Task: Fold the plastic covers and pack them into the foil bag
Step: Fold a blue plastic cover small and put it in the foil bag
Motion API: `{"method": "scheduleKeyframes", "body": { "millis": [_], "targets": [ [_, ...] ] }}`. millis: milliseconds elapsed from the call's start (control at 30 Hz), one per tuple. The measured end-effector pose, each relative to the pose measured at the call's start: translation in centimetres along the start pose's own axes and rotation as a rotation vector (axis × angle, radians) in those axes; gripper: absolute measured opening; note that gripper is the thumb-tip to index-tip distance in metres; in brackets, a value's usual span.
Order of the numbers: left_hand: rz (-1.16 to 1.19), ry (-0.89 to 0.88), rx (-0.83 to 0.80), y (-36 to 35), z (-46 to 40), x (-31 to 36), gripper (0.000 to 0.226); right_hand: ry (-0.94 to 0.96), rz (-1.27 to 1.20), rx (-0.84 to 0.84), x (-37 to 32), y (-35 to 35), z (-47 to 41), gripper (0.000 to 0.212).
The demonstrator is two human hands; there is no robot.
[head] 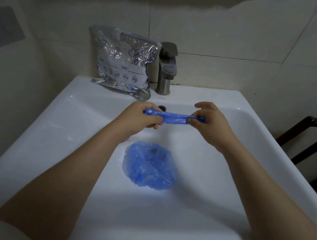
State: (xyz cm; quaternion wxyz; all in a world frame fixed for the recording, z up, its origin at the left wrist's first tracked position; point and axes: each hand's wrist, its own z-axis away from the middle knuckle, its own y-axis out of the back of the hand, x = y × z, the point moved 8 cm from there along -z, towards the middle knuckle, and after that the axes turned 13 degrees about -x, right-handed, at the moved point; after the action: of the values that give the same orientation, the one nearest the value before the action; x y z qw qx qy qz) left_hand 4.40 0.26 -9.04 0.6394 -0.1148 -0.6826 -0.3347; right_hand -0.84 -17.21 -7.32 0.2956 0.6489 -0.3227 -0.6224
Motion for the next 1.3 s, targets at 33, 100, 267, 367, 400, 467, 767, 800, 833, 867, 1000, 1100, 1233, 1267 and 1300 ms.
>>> {"method": "scheduleKeyframes", "body": {
  "millis": [33, 100, 267, 367, 400, 467, 767, 800, 833, 867, 1000, 1100, 1233, 1267, 1300],
  "targets": [
    [0.049, 0.005, 0.024, 0.4, 0.1, 0.1, 0.016, 0.01, 0.0, 0.005, -0.2, 0.1, 0.0, 0.015],
    [0.174, 0.035, 0.103, 1.2, 0.2, -0.1, 0.013, 0.028, -0.025, -0.018, -0.6, -0.1, 0.1, 0.009],
    [0.706, 0.187, 0.235, -0.4, 0.5, -2.4, 0.01, 0.049, -0.19, -0.127, -1.2, -2.3, 0.3, 0.009],
    [0.857, 0.208, 0.182, -1.9, 0.5, -2.6, 0.01, 0.033, -0.247, -0.165, -1.0, -3.3, 0.1, 0.011],
    [0.829, 0.194, 0.194, -1.6, 0.5, -2.4, 0.009, 0.035, -0.279, -0.165, -1.0, -3.3, 0.2, 0.014],
    [0.751, 0.158, 0.256, -0.7, 0.5, -2.2, 0.011, 0.074, -0.342, -0.178, -1.4, -3.1, 0.4, 0.016],
    [0.376, 0.045, 0.392, 1.8, 0.9, -0.4, 0.022, 0.117, -0.404, -0.284, -2.4, -4.0, 0.7, 0.015],
    [0.356, 0.03, 0.391, 1.8, 0.9, -0.3, 0.025, 0.112, -0.404, -0.293, -2.4, -4.0, 0.7, 0.017],
    [0.354, 0.009, 0.381, 1.7, 0.9, -0.3, 0.027, 0.108, -0.402, -0.3, -2.5, -4.1, 0.7, 0.018],
    [0.357, -0.015, 0.363, 1.5, 0.8, -0.2, 0.03, 0.103, -0.397, -0.3, -2.5, -4.1, 0.8, 0.018],
    [0.409, -0.022, 0.286, 0.7, 0.5, -0.3, 0.03, 0.082, -0.392, -0.288, -2.5, -4.1, 0.8, 0.012],
    [0.457, 0.06, 0.289, 0.6, 0.5, -0.8, 0.026, 0.072, -0.373, -0.279, -2.5, -4.0, 0.9, 0.017],
    [0.431, 0.065, 0.297, 0.2, 0.5, -1.0, 0.005, 0.116, -0.382, -0.303, -3.0, -4.0, 1.2, 0.041],
    [0.419, 0.051, 0.301, 0.1, 0.5, -1.1, 0.01, 0.133, -0.345, -0.321, -3.2, -4.2, 1.2, 0.043],
    [0.41, 0.043, 0.308, 0.2, 0.4, -1.1, 0.016, 0.146, -0.3, -0.331, -3.3, -4.3, 1.2, 0.041]
  ]
}}
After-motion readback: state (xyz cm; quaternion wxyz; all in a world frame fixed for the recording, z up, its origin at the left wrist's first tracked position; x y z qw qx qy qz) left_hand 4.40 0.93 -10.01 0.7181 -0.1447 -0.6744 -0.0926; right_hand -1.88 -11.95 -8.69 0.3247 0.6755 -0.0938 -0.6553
